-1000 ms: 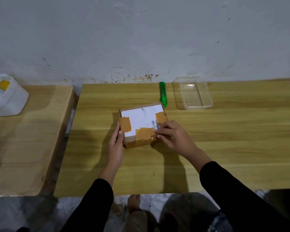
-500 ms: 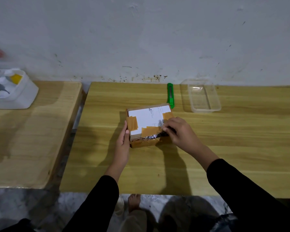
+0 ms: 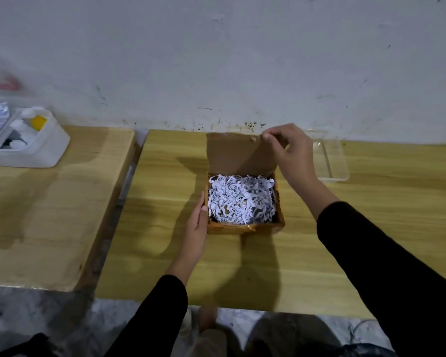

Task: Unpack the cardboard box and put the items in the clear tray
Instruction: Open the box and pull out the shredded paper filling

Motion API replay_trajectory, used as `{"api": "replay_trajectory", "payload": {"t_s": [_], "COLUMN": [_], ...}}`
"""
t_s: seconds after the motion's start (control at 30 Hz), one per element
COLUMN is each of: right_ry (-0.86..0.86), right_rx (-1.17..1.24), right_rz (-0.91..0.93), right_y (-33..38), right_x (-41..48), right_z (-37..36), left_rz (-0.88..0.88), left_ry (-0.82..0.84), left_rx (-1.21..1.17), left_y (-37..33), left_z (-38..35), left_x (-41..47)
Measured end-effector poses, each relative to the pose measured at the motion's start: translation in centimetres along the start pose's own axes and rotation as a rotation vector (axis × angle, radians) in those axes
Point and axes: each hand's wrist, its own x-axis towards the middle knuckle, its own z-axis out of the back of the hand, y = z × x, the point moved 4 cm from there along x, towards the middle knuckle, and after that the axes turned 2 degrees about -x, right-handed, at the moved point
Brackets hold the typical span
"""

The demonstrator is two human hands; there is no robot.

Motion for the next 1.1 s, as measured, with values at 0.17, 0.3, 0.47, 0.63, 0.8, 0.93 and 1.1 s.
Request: {"api": "replay_trajectory", "payload": {"t_s": [0.17, 0.3, 0.47, 0.63, 0.8, 0.93, 1.1], "right_ry": [-0.049, 0.046, 0.129, 0.175, 0.204, 0.250, 0.365], "right_rx": [0.083, 0.061, 0.019, 0.017, 0.009, -0.034, -0.128], "right_rz": [-0.127, -0.198, -0.220, -0.349, -0.372, -0.370, -0.318], "right_y": [-2.5, -4.1, -5.1, -6.0, -6.6, -6.5, -6.2], "right_x": [2.8, 2.9, 2.4, -0.2, -3.1, -2.9, -2.7], "right_z": [-2.4, -4.2, -5.3, -5.3, -5.4, -5.1, -4.0], "left_rz": [-0.005, 0.010, 0.021, 0.034, 0.033, 0.038, 0.112], "left_ry": [-0.025, -0.027, -0.017, -0.017, -0.032, -0.041, -0.047], "left_rx": [-0.014, -0.023, -0.036, -0.029, -0.023, -0.025, -0.080], "left_y": [-0.1, -0.1, 0.2, 0.0, -0.2, -0.4, -0.8], "left_z": [-0.1, 0.0, 0.0, -0.1, -0.2, -0.4, 0.7], "left_x": [-0.2, -0.2, -0.2, -0.4, -0.5, -0.6, -0.1]}}
